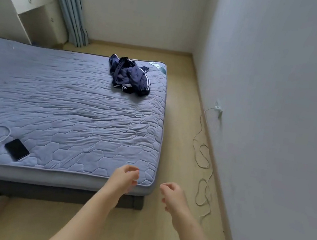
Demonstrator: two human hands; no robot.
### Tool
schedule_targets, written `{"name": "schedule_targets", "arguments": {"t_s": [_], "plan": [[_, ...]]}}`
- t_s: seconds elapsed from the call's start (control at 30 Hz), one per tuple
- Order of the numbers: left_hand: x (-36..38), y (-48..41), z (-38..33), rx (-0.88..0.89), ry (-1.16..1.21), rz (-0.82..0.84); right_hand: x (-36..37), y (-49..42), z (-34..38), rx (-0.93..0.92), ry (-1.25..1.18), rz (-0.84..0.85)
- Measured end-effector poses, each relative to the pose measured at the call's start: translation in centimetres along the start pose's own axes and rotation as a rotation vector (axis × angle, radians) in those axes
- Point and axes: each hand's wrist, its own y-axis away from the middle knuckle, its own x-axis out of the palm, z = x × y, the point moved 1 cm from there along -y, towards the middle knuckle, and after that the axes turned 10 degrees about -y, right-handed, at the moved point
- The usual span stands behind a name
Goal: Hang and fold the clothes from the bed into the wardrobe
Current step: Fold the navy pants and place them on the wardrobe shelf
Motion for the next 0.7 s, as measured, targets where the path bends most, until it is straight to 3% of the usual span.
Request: {"name": "schedule_targets", "arguments": {"t_s": [0.43, 0.7], "plan": [[8.0, -16.5, -13.8, -0.05, 0.015, 0.021, -9.5, -17.1, 10.8, 0.051, -0.108, -0.021], [10.4, -31.7, -26.9, 0.023, -0.014, 0.044, -14.1, -31.9, 21.6, 0.058, -0.037, -0.067]]}}
